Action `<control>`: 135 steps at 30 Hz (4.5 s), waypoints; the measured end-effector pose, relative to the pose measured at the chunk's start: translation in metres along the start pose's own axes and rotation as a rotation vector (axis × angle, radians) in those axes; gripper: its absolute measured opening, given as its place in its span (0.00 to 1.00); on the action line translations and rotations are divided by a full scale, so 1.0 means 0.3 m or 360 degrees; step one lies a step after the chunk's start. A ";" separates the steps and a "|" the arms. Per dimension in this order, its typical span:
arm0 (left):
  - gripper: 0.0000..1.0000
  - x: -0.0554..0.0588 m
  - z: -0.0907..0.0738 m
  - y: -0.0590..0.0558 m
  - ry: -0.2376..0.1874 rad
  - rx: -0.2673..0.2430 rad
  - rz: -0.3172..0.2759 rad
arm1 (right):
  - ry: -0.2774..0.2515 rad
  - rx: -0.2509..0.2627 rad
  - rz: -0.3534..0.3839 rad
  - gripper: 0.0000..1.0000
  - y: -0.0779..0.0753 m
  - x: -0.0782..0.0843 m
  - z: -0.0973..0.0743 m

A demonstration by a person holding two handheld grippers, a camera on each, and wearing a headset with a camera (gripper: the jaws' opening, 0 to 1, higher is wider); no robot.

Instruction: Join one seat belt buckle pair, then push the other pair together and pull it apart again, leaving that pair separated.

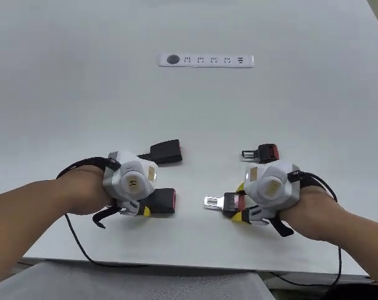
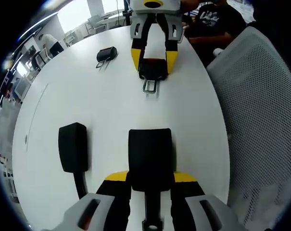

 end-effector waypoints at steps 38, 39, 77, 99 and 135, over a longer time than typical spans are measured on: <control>0.31 0.000 0.009 -0.001 -0.0007 0.0044 0.0030 | 0.0006 -0.0043 -0.0072 0.34 -0.001 -0.194 0.132; 0.31 -0.001 0.009 -0.002 -0.0008 0.0044 0.0035 | 0.0006 -0.0042 -0.0065 0.34 -0.001 -0.196 0.134; 0.31 0.001 0.014 0.007 -0.0005 0.0083 0.0051 | 0.0074 -0.0056 -0.0089 0.33 0.013 -0.230 0.158; 0.31 0.003 0.007 0.015 -0.0010 0.0062 -0.0033 | 0.0031 -0.0061 -0.0064 0.34 0.001 -0.230 0.155; 0.34 -0.087 -0.109 0.248 -0.0114 -0.0240 -0.0254 | -0.0041 0.0101 -0.0104 0.34 -0.113 -0.176 -0.057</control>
Point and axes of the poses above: the centre of the closed fingertips' face, and the gripper's own axes: z roughly forward along the fingers, y roughly to its left, x roughly out of its underside, the point moved 3 cm from there along -z, roughly backward along the fingers, and after that the axes turned 10 degrees about -x, right-handed, at the moved point
